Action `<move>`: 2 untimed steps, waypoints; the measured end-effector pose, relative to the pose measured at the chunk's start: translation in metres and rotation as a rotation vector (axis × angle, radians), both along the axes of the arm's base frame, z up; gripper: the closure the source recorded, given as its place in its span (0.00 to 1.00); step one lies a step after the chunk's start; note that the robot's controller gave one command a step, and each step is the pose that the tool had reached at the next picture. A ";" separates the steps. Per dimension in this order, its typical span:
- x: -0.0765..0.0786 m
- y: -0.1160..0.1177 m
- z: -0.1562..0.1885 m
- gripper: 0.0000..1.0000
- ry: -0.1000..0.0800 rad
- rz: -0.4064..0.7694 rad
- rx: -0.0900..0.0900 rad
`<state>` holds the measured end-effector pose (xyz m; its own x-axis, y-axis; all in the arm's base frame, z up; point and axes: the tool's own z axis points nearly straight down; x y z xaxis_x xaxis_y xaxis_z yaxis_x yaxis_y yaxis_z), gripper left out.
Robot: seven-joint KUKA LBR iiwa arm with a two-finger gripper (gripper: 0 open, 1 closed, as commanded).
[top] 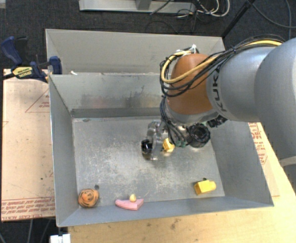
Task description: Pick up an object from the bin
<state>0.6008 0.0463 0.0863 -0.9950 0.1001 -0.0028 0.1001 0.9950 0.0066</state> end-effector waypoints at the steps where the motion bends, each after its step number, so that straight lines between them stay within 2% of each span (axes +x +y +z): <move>1: -0.002 -0.020 -0.005 1.00 -0.018 0.005 0.006; 2: 0.027 0.004 0.168 1.00 -0.010 -0.003 -0.004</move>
Offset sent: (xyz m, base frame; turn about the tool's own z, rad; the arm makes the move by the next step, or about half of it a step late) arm 0.0243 0.0022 0.1637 0.0070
